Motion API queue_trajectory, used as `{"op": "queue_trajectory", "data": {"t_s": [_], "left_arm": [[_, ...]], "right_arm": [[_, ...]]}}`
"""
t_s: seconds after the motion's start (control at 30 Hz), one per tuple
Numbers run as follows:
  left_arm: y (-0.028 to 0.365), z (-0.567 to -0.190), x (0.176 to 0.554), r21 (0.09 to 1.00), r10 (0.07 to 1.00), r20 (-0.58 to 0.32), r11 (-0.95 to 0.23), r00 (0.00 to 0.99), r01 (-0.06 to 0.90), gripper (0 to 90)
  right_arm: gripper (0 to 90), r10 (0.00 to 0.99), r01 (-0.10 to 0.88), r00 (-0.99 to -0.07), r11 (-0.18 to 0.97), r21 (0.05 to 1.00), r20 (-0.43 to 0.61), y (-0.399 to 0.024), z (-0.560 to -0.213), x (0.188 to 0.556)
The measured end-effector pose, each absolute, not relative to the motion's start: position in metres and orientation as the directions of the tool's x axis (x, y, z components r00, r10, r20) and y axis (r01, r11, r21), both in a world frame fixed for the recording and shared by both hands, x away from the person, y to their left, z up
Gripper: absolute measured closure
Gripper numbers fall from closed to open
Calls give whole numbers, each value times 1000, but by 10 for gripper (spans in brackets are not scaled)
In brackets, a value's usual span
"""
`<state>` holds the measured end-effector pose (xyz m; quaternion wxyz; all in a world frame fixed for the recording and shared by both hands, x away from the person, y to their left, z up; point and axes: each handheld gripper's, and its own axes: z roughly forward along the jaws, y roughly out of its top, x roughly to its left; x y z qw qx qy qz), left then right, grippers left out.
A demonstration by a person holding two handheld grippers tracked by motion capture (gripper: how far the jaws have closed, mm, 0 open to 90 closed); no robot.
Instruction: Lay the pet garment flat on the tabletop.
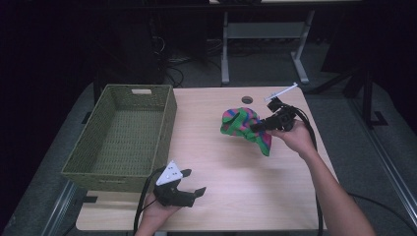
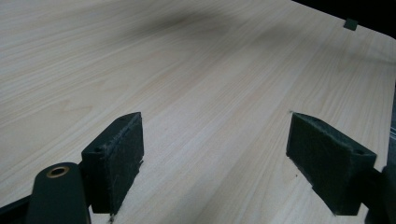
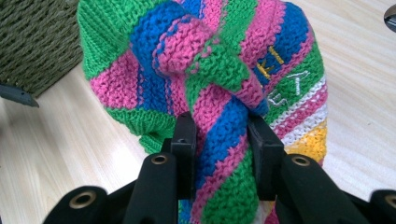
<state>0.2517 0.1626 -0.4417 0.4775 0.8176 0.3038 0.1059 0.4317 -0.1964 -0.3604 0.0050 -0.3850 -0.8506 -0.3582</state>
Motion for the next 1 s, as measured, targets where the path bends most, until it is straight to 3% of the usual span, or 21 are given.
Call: {"op": "queue_trajectory", "data": {"t_s": [1.0], "left_arm": [[165, -442, 250, 850, 606, -121, -346, 786, 397, 186]], "right_arm": [[680, 623, 618, -737, 461, 637, 264, -203, -362, 394]]}}
